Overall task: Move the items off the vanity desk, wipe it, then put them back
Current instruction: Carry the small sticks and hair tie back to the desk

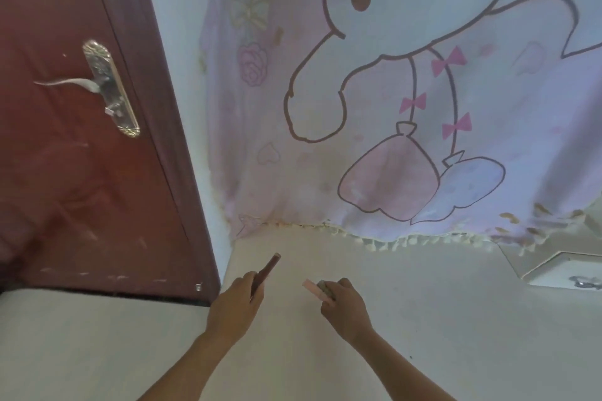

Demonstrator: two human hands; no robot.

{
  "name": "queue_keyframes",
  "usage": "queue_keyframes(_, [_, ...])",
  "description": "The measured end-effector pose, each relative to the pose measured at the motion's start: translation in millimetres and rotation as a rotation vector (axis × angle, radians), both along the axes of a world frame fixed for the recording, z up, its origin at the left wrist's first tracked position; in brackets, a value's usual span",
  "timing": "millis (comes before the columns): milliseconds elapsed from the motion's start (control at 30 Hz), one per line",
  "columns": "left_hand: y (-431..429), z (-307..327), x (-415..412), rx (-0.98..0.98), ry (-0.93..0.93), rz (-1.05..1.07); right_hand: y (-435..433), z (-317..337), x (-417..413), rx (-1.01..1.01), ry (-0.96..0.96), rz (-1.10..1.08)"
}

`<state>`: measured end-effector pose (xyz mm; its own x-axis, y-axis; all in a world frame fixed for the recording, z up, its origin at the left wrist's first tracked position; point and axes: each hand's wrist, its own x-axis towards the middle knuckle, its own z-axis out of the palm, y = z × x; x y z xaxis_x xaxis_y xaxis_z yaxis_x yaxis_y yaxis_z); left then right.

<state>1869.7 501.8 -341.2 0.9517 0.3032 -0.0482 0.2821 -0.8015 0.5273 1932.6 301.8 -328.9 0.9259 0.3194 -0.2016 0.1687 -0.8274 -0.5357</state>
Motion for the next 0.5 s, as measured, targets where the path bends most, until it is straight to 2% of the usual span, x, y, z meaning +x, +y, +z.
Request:
queue_keyframes(100, [-1.4, -9.6, 19.4, 0.108, -0.112, 0.083, 7.8, -6.9, 26.1, 0.047, 0.035, 0.015])
queue_keyframes(200, [-0.9, -13.4, 34.7, 0.229, -0.100, 0.055, 15.5, -15.5, 41.7, 0.054, 0.071, 0.002])
queue_keyframes(500, [2.4, -33.5, 85.9, 0.276, -0.003, 0.022, 28.9, -17.0, 71.0, 0.091, 0.118, -0.085])
